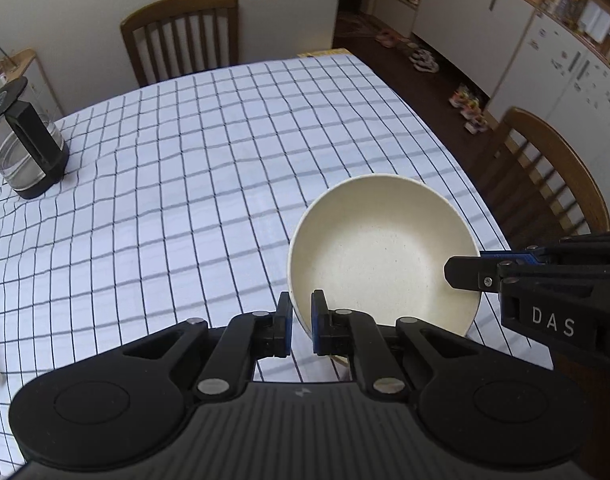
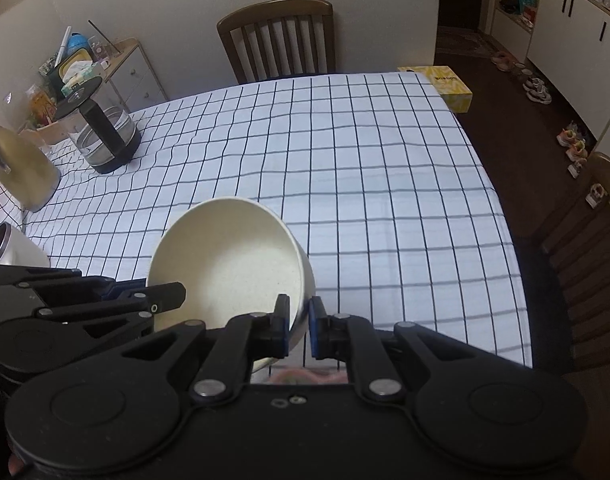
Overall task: Organize plates and bowls
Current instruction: 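Lift the cream bowl with both grippers and carry it over the pink pot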
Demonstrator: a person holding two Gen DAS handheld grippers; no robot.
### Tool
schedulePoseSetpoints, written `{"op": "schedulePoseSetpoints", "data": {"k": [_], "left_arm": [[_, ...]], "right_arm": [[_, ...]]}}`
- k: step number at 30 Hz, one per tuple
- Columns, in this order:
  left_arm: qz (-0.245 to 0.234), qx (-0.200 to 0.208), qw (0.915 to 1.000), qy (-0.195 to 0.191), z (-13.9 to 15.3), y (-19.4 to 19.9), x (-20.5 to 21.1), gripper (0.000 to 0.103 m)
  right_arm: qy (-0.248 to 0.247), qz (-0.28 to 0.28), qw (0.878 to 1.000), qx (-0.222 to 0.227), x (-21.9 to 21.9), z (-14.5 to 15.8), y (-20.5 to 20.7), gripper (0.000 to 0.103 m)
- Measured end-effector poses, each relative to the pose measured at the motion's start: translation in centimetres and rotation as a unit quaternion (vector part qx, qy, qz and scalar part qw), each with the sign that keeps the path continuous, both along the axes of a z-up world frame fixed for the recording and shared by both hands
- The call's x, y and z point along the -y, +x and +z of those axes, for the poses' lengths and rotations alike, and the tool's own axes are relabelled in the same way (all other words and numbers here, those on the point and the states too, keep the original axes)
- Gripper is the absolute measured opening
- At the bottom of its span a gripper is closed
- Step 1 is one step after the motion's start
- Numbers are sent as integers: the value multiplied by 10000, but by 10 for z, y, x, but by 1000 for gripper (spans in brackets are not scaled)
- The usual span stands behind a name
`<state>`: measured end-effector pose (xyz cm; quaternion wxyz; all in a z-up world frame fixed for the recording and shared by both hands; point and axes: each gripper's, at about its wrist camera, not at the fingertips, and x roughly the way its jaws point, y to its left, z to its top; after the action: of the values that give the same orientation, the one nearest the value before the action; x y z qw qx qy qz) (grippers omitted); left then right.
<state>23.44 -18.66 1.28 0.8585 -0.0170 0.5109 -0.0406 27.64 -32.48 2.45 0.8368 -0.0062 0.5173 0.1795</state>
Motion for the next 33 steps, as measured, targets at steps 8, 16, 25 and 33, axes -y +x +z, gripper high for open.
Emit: {"op": "schedulePoseSetpoints", "data": {"k": [8, 16, 25, 33], "left_arm": [[-403, -156, 9991, -4, -7, -35, 25, 8], [-665, -436, 9968, -2, -23, -51, 43, 8], [-859, -743, 9935, 6, -42, -55, 58, 8], [-901, -970, 9912, 59, -58, -47, 60, 8]], "right_arm": [[-18, -245, 9996, -119, 24, -1, -42, 10], [-20, -506, 9981, -347, 45, -16, -73, 10], [-11, -715, 9955, -624, 64, -37, -86, 10], [-8, -786, 9935, -827, 66, -54, -86, 11]]}}
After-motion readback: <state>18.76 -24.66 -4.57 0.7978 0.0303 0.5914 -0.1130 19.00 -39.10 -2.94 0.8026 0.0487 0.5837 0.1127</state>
